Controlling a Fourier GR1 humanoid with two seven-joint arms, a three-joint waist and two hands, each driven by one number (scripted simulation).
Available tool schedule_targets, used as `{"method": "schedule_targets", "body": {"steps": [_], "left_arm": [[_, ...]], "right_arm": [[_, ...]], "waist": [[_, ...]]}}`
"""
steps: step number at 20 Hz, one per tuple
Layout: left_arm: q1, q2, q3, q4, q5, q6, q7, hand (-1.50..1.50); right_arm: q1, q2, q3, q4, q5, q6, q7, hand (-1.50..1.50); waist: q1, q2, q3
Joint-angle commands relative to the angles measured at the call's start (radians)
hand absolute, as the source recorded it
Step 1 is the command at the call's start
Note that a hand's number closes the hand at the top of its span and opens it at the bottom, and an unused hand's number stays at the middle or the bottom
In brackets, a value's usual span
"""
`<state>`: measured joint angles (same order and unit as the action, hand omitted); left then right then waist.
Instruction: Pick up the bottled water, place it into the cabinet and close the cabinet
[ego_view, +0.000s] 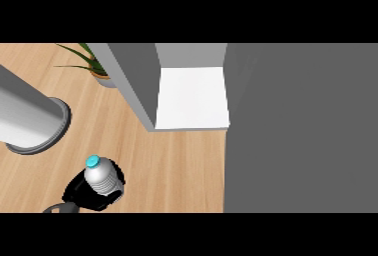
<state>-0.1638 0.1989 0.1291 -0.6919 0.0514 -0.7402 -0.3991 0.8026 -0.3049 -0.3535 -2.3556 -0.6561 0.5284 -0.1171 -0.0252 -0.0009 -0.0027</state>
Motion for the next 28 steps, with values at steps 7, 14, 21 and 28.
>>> {"method": "schedule_targets", "body": {"steps": [7, 14, 21, 28], "left_arm": [[0.027, -0.012, 0.013, -0.084, 0.048, -0.021, -0.121, 1.50], [0.017, -0.049, 0.227, -0.163, 0.162, 0.324, -0.243, 1.50], [-0.004, -0.138, 0.148, -0.294, 0.149, 0.390, -0.146, 1.50], [-0.003, -0.198, -0.049, -0.447, 0.185, 0.575, -0.049, 1.50]], "right_arm": [[0.069, 0.012, -0.016, -0.188, -0.117, -0.044, 0.049, -1.50], [0.082, 0.014, -0.017, -0.121, -0.090, -0.009, -0.011, -1.50], [0.124, 0.008, -0.044, -0.216, -0.154, -0.041, 0.044, -1.50], [0.106, -0.009, -0.071, -0.174, -0.155, -0.008, 0.013, -1.50]], "waist": [[0.015, -0.002, 0.000], [0.016, -0.005, 0.001], [0.015, -0.002, 0.001], [0.008, -0.004, 0.002]]}}
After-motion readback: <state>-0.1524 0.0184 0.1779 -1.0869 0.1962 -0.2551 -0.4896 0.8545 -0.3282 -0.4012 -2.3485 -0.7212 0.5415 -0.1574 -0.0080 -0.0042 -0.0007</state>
